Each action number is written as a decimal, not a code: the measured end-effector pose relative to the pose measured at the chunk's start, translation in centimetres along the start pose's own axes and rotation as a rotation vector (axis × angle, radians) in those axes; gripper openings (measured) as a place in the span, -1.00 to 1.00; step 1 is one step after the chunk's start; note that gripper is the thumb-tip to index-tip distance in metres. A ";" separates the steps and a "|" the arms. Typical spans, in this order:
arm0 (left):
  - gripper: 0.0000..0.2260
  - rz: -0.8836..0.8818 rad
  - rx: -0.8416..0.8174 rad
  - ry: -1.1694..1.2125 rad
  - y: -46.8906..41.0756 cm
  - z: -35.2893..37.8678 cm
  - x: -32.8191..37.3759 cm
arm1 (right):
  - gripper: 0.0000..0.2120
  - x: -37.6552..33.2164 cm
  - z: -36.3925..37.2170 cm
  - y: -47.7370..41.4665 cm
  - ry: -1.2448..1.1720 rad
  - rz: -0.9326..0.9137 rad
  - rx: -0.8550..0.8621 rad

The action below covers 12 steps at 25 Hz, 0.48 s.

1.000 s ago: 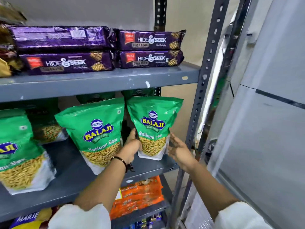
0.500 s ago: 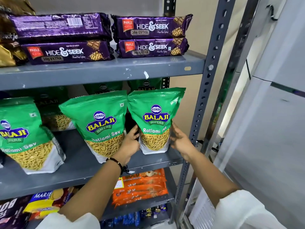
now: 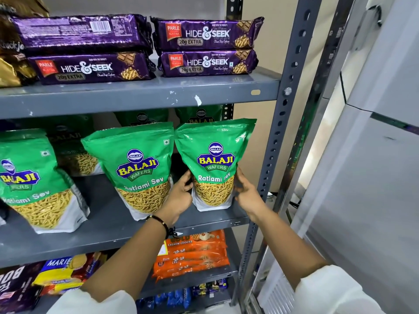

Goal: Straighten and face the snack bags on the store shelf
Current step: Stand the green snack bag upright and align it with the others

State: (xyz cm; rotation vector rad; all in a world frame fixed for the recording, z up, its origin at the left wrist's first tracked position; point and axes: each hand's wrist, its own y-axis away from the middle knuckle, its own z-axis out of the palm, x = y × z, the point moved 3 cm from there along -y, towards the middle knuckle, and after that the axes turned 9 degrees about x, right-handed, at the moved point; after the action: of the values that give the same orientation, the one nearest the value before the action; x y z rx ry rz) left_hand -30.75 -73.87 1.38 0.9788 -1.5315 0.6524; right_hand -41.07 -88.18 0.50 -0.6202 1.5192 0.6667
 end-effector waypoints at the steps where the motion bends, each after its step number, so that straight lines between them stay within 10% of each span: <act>1: -0.18 0.001 -0.002 -0.001 0.0 0.0 0.0 | -0.34 -0.1 0.0 0.1 0.011 0.001 0.001; 12: -0.21 0.025 0.028 0.026 0.0 -0.3 -0.5 | -0.39 -0.3 0.7 0.8 0.008 0.000 -0.003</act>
State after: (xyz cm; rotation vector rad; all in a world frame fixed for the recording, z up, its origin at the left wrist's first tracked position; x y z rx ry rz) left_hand -30.54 -73.51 1.00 0.9698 -1.5179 0.7031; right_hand -41.14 -87.14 0.82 -0.6261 1.5261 0.6671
